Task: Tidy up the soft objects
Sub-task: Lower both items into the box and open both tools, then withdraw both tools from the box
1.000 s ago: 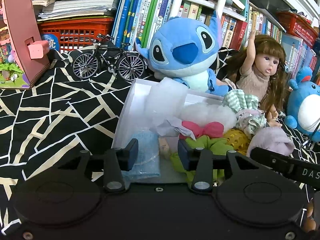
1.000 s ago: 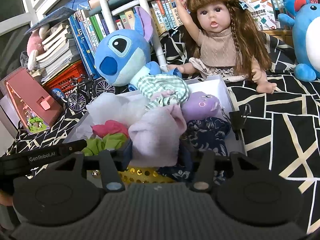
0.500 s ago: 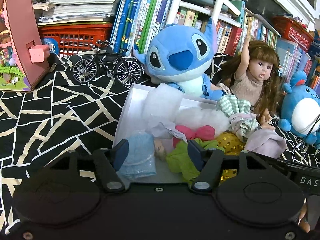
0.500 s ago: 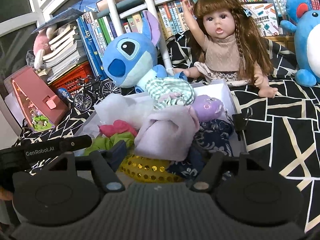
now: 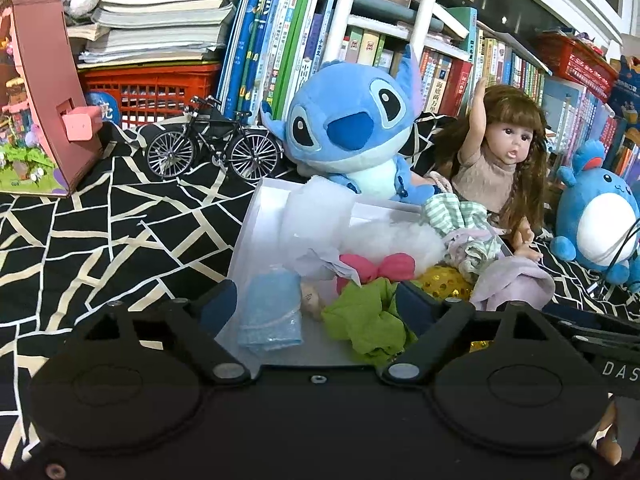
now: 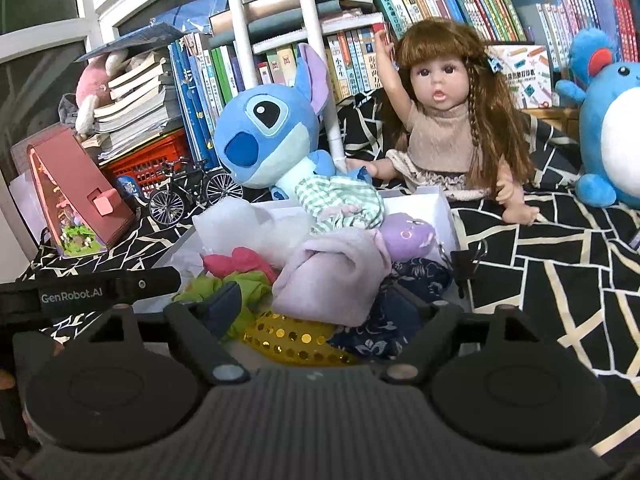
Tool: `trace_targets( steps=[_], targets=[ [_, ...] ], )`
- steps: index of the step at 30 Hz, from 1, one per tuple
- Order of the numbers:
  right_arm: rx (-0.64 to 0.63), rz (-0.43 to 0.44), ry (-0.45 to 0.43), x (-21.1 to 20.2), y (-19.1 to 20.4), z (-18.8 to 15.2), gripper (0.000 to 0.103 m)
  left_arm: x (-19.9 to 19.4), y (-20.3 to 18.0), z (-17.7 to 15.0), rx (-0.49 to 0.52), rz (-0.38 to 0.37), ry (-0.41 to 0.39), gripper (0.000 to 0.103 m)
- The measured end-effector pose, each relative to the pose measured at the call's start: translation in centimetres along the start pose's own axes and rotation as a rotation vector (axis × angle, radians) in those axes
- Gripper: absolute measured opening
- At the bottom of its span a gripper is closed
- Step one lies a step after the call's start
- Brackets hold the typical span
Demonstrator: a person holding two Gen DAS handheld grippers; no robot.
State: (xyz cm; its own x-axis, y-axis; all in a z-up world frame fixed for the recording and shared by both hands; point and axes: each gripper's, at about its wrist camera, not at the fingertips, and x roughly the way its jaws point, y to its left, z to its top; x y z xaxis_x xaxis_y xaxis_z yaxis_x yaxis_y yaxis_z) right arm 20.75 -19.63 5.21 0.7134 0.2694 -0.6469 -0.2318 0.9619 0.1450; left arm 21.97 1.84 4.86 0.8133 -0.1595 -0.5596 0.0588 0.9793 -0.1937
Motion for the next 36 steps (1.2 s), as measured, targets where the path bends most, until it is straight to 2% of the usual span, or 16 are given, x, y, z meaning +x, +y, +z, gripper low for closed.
trace_targets(
  steps=[16, 28, 36],
  targets=[
    [-0.086, -0.011, -0.066, -3.7, 1.5, -0.4, 0.100, -3.9, -0.6, -1.1, 0.038, -0.025, -0.023, 0.090],
    [-0.098, -0.032, -0.084, -6.2, 1.7, -1.8, 0.103, -6.2, -0.5, -2.8, 0.041, -0.038, -0.012, 0.092],
    [-0.092, -0.070, -0.067, -6.7, 1.5, -3.6, 0.103, -6.4, -0.5, -4.6, 0.062, -0.012, 0.002, 0.092]
  ],
)
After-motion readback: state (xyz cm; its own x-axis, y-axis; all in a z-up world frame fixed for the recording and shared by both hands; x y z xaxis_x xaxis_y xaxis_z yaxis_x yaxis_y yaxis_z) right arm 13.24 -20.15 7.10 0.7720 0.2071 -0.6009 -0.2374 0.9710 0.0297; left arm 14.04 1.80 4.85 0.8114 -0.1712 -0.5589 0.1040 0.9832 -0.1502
